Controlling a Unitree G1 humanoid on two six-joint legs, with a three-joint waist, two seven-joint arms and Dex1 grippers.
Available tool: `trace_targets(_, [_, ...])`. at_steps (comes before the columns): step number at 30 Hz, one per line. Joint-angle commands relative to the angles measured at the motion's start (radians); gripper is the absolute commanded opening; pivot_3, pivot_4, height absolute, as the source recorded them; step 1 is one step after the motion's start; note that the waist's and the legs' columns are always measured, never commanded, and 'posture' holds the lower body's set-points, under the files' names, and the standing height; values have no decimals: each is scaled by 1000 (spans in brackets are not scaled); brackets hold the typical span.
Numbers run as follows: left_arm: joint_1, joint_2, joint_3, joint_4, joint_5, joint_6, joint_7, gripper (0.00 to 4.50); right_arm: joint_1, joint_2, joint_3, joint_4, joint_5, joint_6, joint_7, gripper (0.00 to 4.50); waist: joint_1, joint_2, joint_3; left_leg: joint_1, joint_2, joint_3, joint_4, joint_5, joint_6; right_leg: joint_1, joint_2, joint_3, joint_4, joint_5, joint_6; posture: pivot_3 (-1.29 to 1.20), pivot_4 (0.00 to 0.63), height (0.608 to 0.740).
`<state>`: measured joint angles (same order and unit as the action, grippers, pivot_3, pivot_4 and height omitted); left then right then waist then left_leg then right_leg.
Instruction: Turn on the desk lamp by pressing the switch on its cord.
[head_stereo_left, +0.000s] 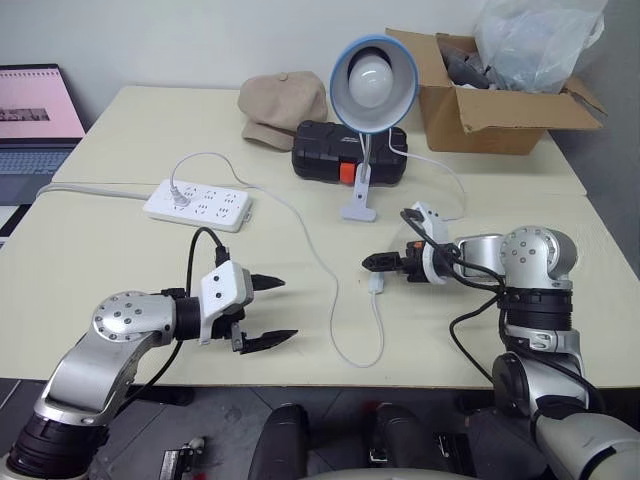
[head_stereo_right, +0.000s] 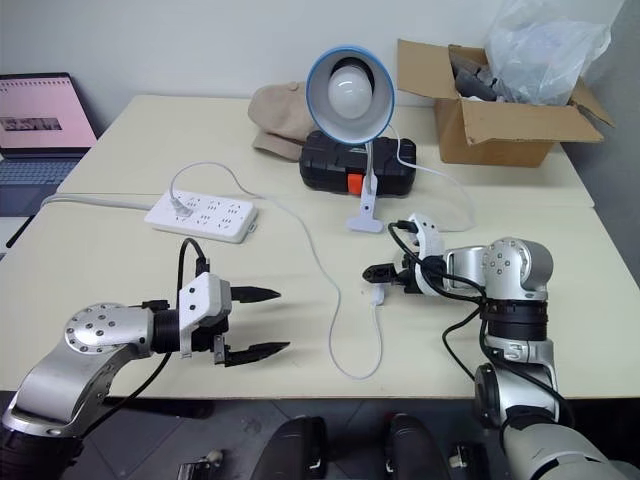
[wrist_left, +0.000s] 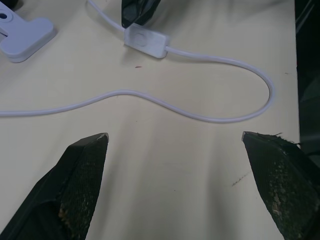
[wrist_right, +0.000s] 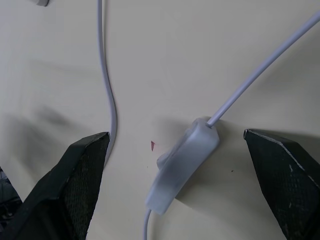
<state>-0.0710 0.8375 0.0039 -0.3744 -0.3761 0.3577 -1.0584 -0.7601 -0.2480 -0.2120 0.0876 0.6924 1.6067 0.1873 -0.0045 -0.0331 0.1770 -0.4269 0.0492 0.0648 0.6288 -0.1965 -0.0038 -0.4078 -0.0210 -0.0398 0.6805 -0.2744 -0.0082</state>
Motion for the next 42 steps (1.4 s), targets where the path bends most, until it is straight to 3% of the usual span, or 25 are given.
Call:
trace_targets(1, [3, -5, 3, -8, 4, -25, 2, 4452, -26, 4, -2, -1, 32, 8, -8, 4500, 0, 0, 0, 0, 0, 0, 0, 0, 0, 0, 0, 0, 0, 0, 0, 0, 150, 740])
trace_targets(6, [5, -9, -1, -2, 12, -35, 3, 4452, -30, 16, -5, 14, 26, 8, -18, 4500, 0, 0, 0, 0, 0, 0, 0, 0, 0, 0, 0, 0, 0, 0, 0, 0, 150, 740])
trace_targets(9, [4, -15, -3, 1, 10, -32, 5, 4500, -34, 23, -12, 26, 18, 8, -18, 4109, -1, 0, 0, 0, 0, 0, 0, 0, 0, 0, 0, 0, 0, 0, 0, 0, 150, 740])
trace_targets(11, [1, -21, -2, 2, 4, -27, 5, 4500, -40, 30, -19, 38, 7, 8, -18, 3475, -1, 0, 0, 0, 0, 0, 0, 0, 0, 0, 0, 0, 0, 0, 0, 0, 150, 740])
trace_targets(15, [-5, -29, -6, 6, 10, -28, 4, 4500, -51, 39, -39, 66, -25, 7, -13, 2836, -1, 0, 0, 0, 0, 0, 0, 0, 0, 0, 0, 0, 0, 0, 0, 0, 150, 740])
trace_targets(25, [-8, -35, -13, 17, 22, -37, 0, 4500, -45, 37, -101, 137, -68, -30, 15, 499, -1, 0, 0, 0, 0, 0, -1, 0, 0, 0, 0, 0, 0, 0, 0, 0, 150, 740])
trace_targets(36, [-36, -38, 7, 32, -6, -8, -1, 4500, 51, 39, -76, 18, -48, -97, 81, 389, -1, 0, 0, 0, 0, 0, -1, 0, 0, 0, 0, 0, 0, 0, 0, 0, 150, 740])
trace_targets(42, [-166, -79, 69, 59, -96, 139, 86, 4500, 108, -27, -17, -181, 18, -264, 259, 389, 2, 1, 0, -1, 0, -2, 0, 0, 0, -1, 0, -1, 0, 0, 1, 0, 150, 740])
